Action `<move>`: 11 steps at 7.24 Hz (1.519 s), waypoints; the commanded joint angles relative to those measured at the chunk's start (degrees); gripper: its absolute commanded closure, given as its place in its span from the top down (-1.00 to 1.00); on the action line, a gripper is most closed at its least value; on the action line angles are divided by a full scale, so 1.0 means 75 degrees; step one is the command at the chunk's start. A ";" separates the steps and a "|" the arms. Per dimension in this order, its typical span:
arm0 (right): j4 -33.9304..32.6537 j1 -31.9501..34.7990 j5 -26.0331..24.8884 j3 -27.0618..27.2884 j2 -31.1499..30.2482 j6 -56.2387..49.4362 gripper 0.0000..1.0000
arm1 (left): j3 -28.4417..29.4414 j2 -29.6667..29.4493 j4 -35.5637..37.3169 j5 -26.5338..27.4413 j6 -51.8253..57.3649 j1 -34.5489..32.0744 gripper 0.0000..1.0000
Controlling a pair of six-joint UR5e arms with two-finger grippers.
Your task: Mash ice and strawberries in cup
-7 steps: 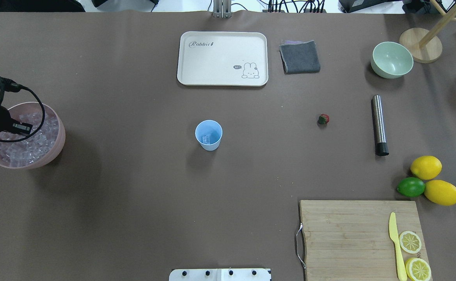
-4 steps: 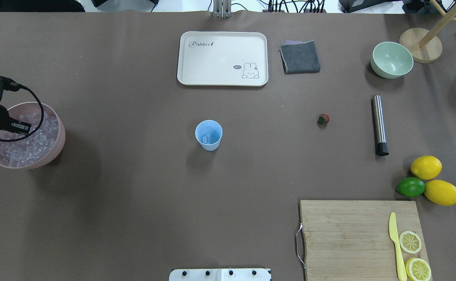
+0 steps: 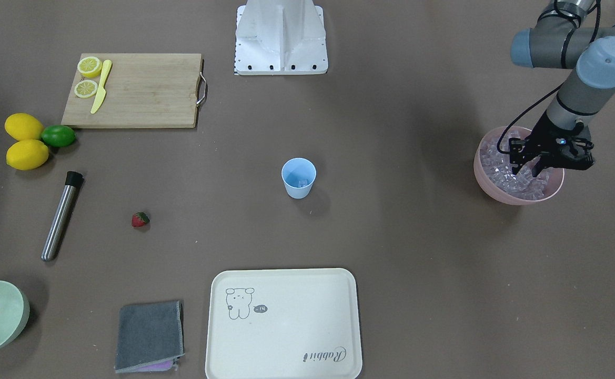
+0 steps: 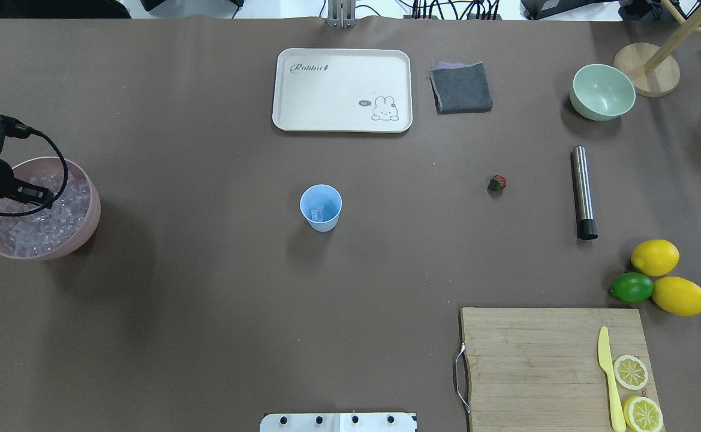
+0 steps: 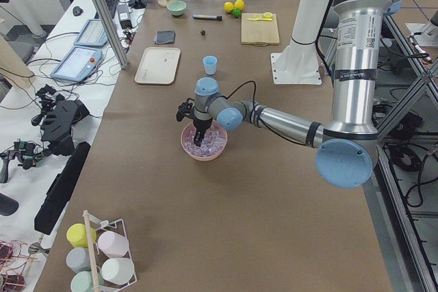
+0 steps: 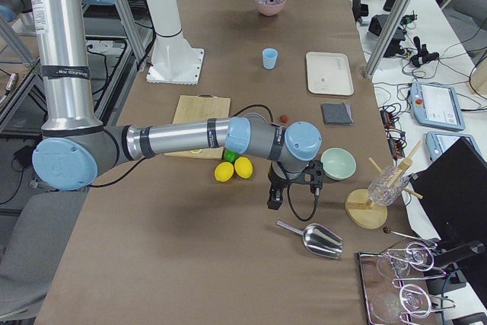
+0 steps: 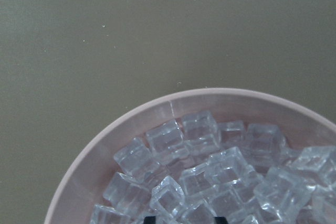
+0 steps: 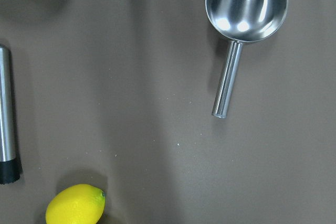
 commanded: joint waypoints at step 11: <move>0.0000 0.0005 -0.0007 -0.0103 0.0124 -0.0012 1.00 | 0.0296 -0.0006 0.0205 -0.0399 0.0028 -0.0029 -1.00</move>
